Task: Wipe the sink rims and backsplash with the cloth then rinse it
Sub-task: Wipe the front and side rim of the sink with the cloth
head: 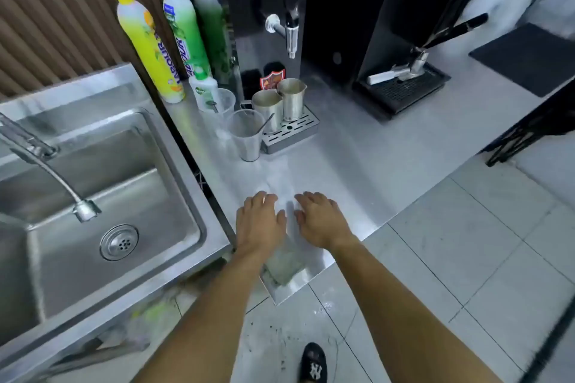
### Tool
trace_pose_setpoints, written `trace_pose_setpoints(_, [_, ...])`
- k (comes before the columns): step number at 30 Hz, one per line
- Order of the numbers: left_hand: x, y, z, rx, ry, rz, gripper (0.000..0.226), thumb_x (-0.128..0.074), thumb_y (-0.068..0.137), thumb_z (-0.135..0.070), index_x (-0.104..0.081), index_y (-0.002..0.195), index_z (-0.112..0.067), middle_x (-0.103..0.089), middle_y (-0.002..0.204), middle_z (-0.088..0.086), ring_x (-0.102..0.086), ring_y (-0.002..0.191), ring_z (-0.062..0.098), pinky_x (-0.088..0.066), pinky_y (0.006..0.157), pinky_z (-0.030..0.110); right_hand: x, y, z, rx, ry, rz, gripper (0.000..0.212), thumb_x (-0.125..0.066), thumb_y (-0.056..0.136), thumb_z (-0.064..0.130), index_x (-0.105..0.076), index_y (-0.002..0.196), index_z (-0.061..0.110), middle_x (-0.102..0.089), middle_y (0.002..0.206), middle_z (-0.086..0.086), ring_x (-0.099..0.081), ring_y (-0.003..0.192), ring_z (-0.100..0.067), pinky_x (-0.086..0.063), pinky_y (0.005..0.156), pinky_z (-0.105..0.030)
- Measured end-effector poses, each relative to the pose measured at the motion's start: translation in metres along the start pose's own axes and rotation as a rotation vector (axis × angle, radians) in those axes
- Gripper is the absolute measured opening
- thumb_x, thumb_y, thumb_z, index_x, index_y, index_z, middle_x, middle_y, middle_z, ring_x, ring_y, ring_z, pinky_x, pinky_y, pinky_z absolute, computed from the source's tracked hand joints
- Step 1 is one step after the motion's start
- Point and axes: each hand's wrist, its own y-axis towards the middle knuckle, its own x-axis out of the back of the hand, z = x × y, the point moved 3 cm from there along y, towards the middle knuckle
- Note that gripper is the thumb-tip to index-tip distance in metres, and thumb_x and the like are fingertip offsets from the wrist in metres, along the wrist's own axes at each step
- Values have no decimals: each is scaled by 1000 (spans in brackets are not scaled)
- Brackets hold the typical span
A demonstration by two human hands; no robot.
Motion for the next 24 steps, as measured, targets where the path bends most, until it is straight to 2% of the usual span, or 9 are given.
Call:
trace_pose_setpoints(2, [-31,-12,5,80,-25,-35,53,-40,105,-41,-41,154,-20,-33,165,10,-27,153,32,-24,124,45,-31,-2,-13,14,-10,-23,55,-27,104,37,-45,151,14,-44,158,-9,-39,146,-35,-34,116,-45])
trace_pose_setpoints(4, [-58,-29,9,98,-21,-102,61,-28,106,-43,-29,162,-19,-20,171,11,-10,159,32,-8,130,46,-65,-13,-22,37,-33,-34,61,-17,108,42,-27,163,17,-19,172,-8,-14,159,-32,-15,129,-46])
trace_pose_setpoints(6, [-67,-28,11,64,-22,-106,65,-23,104,-44,-21,164,-19,-13,173,9,-4,161,30,-1,130,45,-80,-16,-28,48,-21,-98,61,-11,109,45,-13,166,21,-2,173,-1,3,161,-24,1,130,-42])
trace_pose_setpoints(12, [-51,9,43,-456,186,77,68,-26,106,-50,-7,167,-25,1,174,-1,7,160,20,-1,130,43,-81,-15,-29,74,-27,-154,60,-14,110,43,-17,165,20,-7,173,-2,-1,161,-24,0,130,-41])
trace_pose_setpoints(14, [-44,20,48,-528,262,92,69,-25,107,-51,-2,167,-23,5,173,-1,9,160,20,3,129,39,-81,-15,-30,76,-28,-167,60,-13,109,43,-18,165,20,-8,173,-3,-2,161,-24,-2,130,-42])
trace_pose_setpoints(17, [-46,13,42,-458,295,27,68,-21,107,-49,-8,166,-16,-6,173,4,-3,160,24,-3,129,41,-83,-15,-30,73,-40,-169,60,-16,110,41,-19,165,18,-10,173,-5,-4,161,-26,-6,130,-45])
trace_pose_setpoints(19, [-51,-1,36,-318,227,-14,66,-16,107,-47,-10,165,-15,-10,173,6,-5,160,24,-2,130,39,-84,-14,-30,73,-43,-161,59,-19,110,39,-19,165,16,-10,173,-6,-5,161,-27,-9,131,-46])
trace_pose_setpoints(22, [-61,-18,23,-110,105,6,64,-14,107,-44,9,163,-21,12,171,-2,16,159,19,10,128,36,-85,-14,-29,71,-39,-165,60,-19,110,39,-22,164,14,-14,172,-9,-9,160,-30,-14,130,-49])
trace_pose_setpoints(24, [-65,-21,17,-59,91,0,68,-19,107,-45,12,163,-22,18,170,-2,22,157,19,13,128,37,-86,-14,-28,68,-47,-170,60,-18,110,39,-22,164,12,-14,172,-11,-10,160,-31,-14,130,-49])
